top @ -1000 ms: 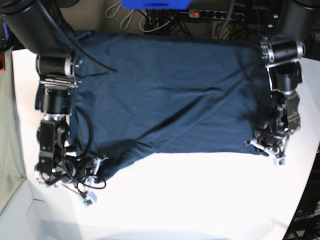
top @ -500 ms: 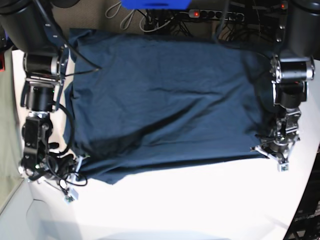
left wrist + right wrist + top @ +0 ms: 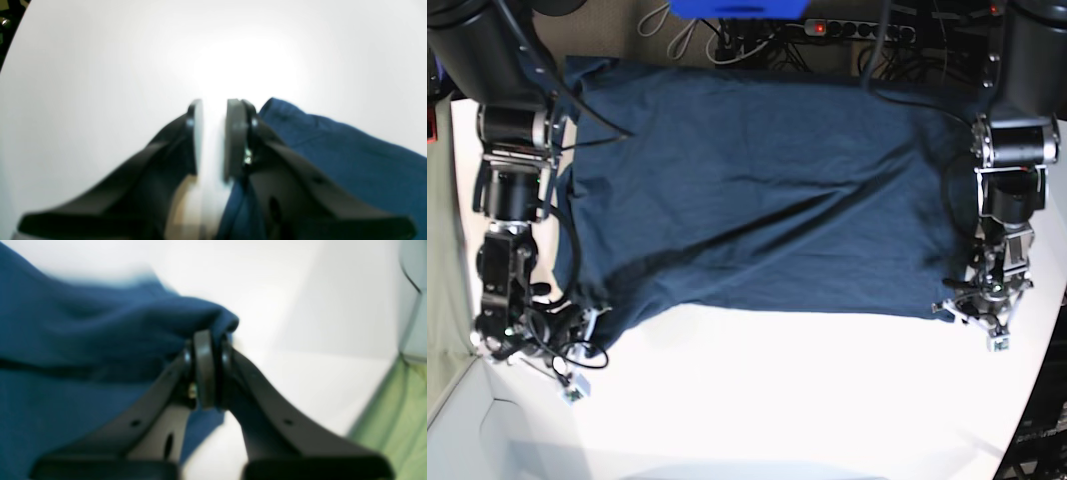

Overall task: Layout the t-shirt on the table in an organized manner, then fold the t-shirt properly
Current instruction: 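Pull the shirt corners apart with both grippers to square it, then drag the shirt with both grippers to flatten and straighten it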

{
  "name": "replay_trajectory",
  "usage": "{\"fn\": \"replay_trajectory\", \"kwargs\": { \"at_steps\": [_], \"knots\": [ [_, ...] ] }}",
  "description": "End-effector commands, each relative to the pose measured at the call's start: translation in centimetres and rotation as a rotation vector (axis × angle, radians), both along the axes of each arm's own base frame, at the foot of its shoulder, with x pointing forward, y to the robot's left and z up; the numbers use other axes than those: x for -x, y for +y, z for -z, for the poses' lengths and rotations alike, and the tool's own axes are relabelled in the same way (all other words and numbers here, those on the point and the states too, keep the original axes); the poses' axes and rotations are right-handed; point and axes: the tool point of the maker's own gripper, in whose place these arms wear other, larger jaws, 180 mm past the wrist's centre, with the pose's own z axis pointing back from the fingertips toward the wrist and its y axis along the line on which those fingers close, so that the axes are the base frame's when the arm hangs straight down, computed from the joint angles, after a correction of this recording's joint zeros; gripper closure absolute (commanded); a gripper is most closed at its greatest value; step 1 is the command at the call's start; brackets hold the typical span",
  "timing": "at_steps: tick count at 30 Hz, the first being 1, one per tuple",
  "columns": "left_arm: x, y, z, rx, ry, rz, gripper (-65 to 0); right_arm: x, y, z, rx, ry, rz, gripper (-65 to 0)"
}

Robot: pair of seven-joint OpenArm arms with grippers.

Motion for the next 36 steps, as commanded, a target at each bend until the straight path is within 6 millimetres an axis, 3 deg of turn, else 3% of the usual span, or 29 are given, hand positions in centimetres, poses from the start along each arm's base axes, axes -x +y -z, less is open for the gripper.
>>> {"fn": "replay_trajectory", "kwargs": {
  "at_steps": [1, 5, 9, 13, 16, 18, 21, 24, 26, 29, 33, 36],
  "knots": [
    [-1.6, 1.2, -2.7, -0.023, -0.064, -0.015, -12.1, -2.2, 0.4, -3.5, -0.023, -0.097, -0.005, -11.0],
    [-0.8, 1.5, -1.8, -0.027, -0.044, -0.018, -12.1, -3.2, 2.3, -5.1, -0.05, -0.127, -0.026, -26.0],
    [0.3, 2.6, -1.3, -0.041, -0.027, -0.027, -12.1, -2.9, 2.2, -4.7, -0.049, -0.121, -0.022, -34.0],
    [0.4, 3.3, -1.7, -0.034, -0.038, -0.044, -12.0, -2.0, 0.6, -3.8, -0.019, -0.105, -0.005, -35.3],
    [0.2, 5.0, -3.4, 0.031, -0.097, -0.117, -12.0, -0.1, -0.8, -3.7, 0.048, -0.092, 0.01, -35.1],
    [0.3, 4.7, -3.7, 0.102, -0.087, -0.147, -12.0, 1.2, -1.6, -4.3, 0.092, -0.115, 0.013, -35.1],
    [-0.5, 4.0, -6.3, 0.18, -0.118, -0.149, -12.0, 3.7, -1.3, -4.8, 0.139, -0.164, -0.004, -35.0],
    [-0.8, 2.2, -8.6, 0.209, -0.141, -0.099, -11.9, 6.2, -0.9, -4.1, 0.162, -0.17, -0.022, -34.8],
    [-1.5, -0.4, -10.0, 0.234, -0.163, -0.046, -11.7, 7.3, -0.6, -3.2, 0.163, -0.152, -0.029, -32.0],
    [-0.9, -3.6, -9.7, 0.244, -0.125, 0.009, -11.1, 8.6, -0.5, -1.5, 0.159, -0.108, -0.032, -21.2],
    [0.6, -6.8, -6.3, 0.229, -0.026, 0.043, 0.0, 9.6, -0.4, -0.2, 0.153, -0.074, -0.036, 0.0],
    [2.2, -8.5, -3.3, 0.179, 0.046, 0.062, -0.6, 9.8, -0.1, 0.0, 0.147, -0.07, -0.037, -0.3]
  ]
}}
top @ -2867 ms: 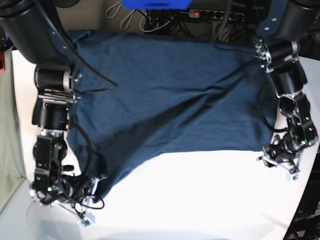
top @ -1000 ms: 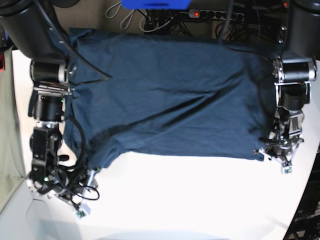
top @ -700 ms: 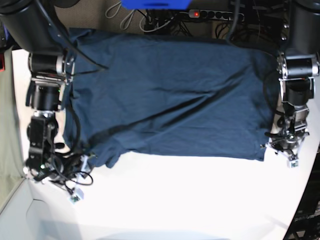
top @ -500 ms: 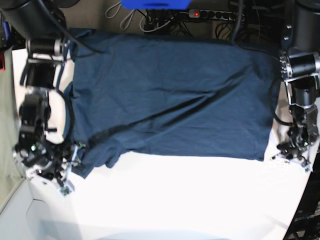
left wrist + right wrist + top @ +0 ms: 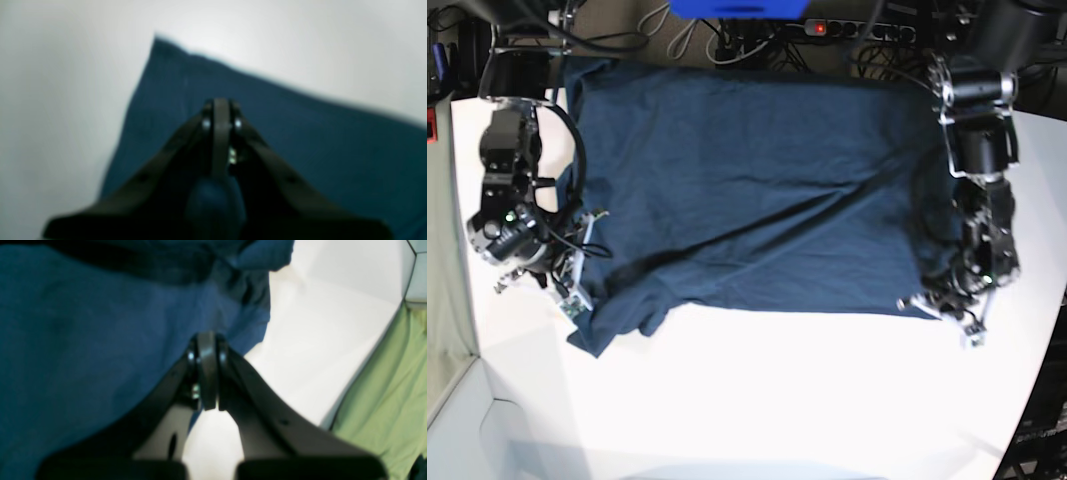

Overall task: Layout the t-shirt on the table in an organized manner, then fold the t-shirt properly
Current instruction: 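Drag the shirt with both grippers to flatten and straighten it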

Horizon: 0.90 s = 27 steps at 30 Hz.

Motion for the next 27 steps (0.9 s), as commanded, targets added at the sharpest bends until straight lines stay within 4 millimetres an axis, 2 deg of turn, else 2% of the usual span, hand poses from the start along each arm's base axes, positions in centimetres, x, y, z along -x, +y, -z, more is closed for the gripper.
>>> {"fn": "replay_trajectory", "kwargs": {
  "at_steps": [1, 4, 9, 12, 15, 20, 23, 27],
  "knots": [
    [-1.5, 0.0, -1.8, -0.026, -0.058, 0.003, 0.0, -0.9, 0.1, -1.4, -0.007, -0.051, -0.006, -0.4],
    [-0.2, -0.9, 1.3, -0.054, 0.02, 0.019, -0.2, -0.6, 0.1, -0.1, -0.02, -0.016, -0.002, 0.0],
    [1.9, 0.1, 6.5, -0.093, 0.073, 0.012, -0.2, 0.4, -0.2, 3.2, -0.045, 0.083, 0.014, 0.0],
    [3.4, 3.4, 7.9, -0.129, 0.081, -0.023, -0.2, 0.9, -0.1, 4.9, -0.075, 0.106, 0.013, 0.0],
    [3.8, 5.8, 7.9, -0.166, 0.058, -0.044, -0.2, 2.1, -0.4, 6.6, -0.088, 0.143, 0.016, 0.0],
    [2.8, 8.2, 6.1, -0.206, 0.017, -0.064, -0.2, 3.3, -0.8, 7.7, -0.087, 0.171, 0.018, 0.0],
    [2.2, 8.5, 5.4, -0.208, 0.008, -0.066, -0.2, 4.2, -1.6, 7.9, -0.064, 0.182, 0.018, 0.0],
    [2.0, 8.1, 5.4, -0.203, 0.003, -0.063, -0.2, 5.1, -1.6, 7.3, -0.045, 0.164, 0.004, 0.0]
  ]
}}
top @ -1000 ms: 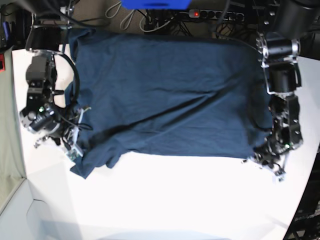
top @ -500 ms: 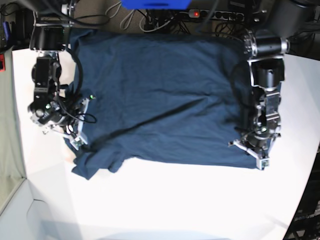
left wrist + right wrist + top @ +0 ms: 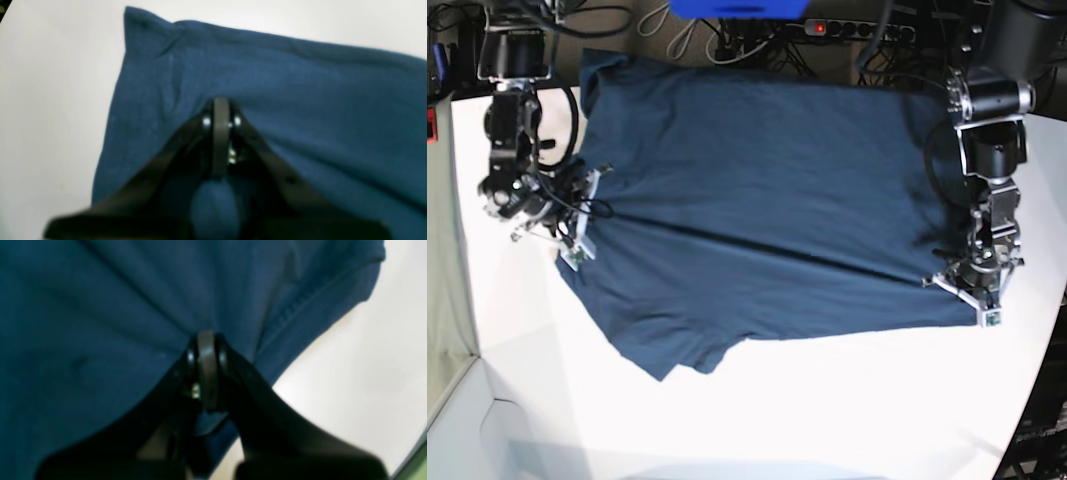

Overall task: Layout the t-shirt on the table in an organized manner, then fold the t-shirt properly
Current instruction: 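Drag the shirt with both grippers to flatten and straighten it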

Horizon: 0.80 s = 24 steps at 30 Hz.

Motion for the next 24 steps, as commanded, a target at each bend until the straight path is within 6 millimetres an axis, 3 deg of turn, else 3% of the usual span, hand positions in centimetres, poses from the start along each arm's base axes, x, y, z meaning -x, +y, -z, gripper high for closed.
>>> {"fn": "replay_trajectory", "kwargs": {
  "at_steps": [1, 8, 12, 18, 20, 24],
  "knots": [
    [1.7, 0.7, 1.5, -0.014, 0.11, -0.023, -0.2, -0.3, -0.9, -1.1, 0.045, -0.02, -0.002, 0.0],
    [-1.2, 0.5, -3.2, -0.046, 0.01, 0.0, -0.1, -1.2, 0.6, -6.5, 0.074, -0.193, -0.055, 0.0],
    [-2.0, 0.1, -6.1, -0.059, -0.003, 0.015, -0.1, -1.7, 0.3, -6.9, 0.09, -0.192, -0.046, 0.0],
    [0.4, -1.3, -7.9, -0.079, -0.003, 0.052, -0.1, -2.4, 0.3, -4.1, 0.038, -0.12, -0.017, 0.0],
    [2.0, -2.4, -7.6, -0.042, 0.008, 0.069, -0.1, -2.4, 0.1, -3.3, 0.03, -0.097, -0.01, 0.0],
    [5.9, -3.6, -5.0, 0.03, 0.076, 0.085, -0.1, -2.4, 0.3, -2.4, 0.0, -0.095, -0.01, 0.0]
  ]
}}
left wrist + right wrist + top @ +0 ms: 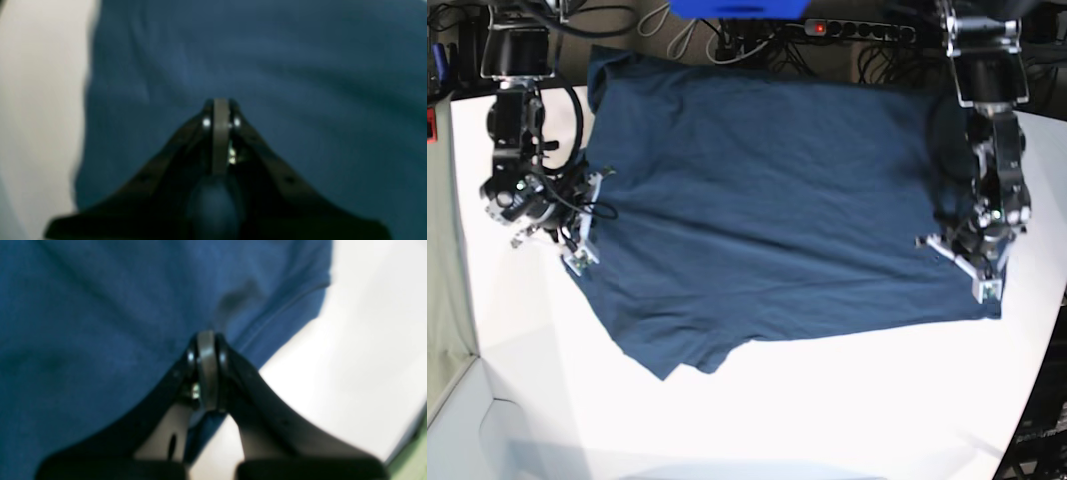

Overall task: Layout the t-shirt on the table in an organized manner, then fold the t-shirt properly
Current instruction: 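Drag the shirt with both grippers to flatten and straighten it, then release the shirt with the right gripper and raise it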

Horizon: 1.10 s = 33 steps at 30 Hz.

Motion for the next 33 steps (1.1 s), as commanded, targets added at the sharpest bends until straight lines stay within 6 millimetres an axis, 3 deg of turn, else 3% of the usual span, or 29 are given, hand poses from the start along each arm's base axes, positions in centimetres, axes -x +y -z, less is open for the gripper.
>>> {"fn": "replay_trajectory", "kwargs": {
  "at_steps": [1, 8, 12, 20, 24, 28, 33],
  "knots": [
    [0.0, 0.3, -0.7, -0.004, -0.026, -0.001, -0.1, -1.3, -0.3, -1.3, -0.006, -0.055, -0.001, 0.0],
    [6.6, -0.1, 4.3, 0.024, 0.124, -0.005, -0.1, -2.1, -1.7, -0.4, -0.003, -0.027, 0.02, 0.0],
    [7.8, 0.3, 6.2, 0.034, 0.174, -0.026, -0.1, -3.0, -2.8, -0.2, 0.003, -0.012, 0.038, 0.0],
    [3.4, 2.1, 7.2, 0.05, 0.095, -0.093, -0.1, -4.9, -3.2, -0.8, -0.004, -0.019, 0.049, 0.0],
    [-0.4, 3.0, 6.7, 0.066, 0.032, -0.134, -0.1, -6.3, -3.8, -1.2, -0.009, -0.024, 0.062, 0.0],
    [-4.9, 3.5, 4.9, 0.085, -0.04, -0.164, -0.1, -8.4, -4.6, -2.4, -0.027, -0.068, 0.073, 0.0],
    [-10.0, 1.6, 1.8, 0.04, -0.115, -0.068, -0.2, -10.4, -6.4, -4.5, -0.005, -0.1, 0.097, 0.0]
  ]
}}
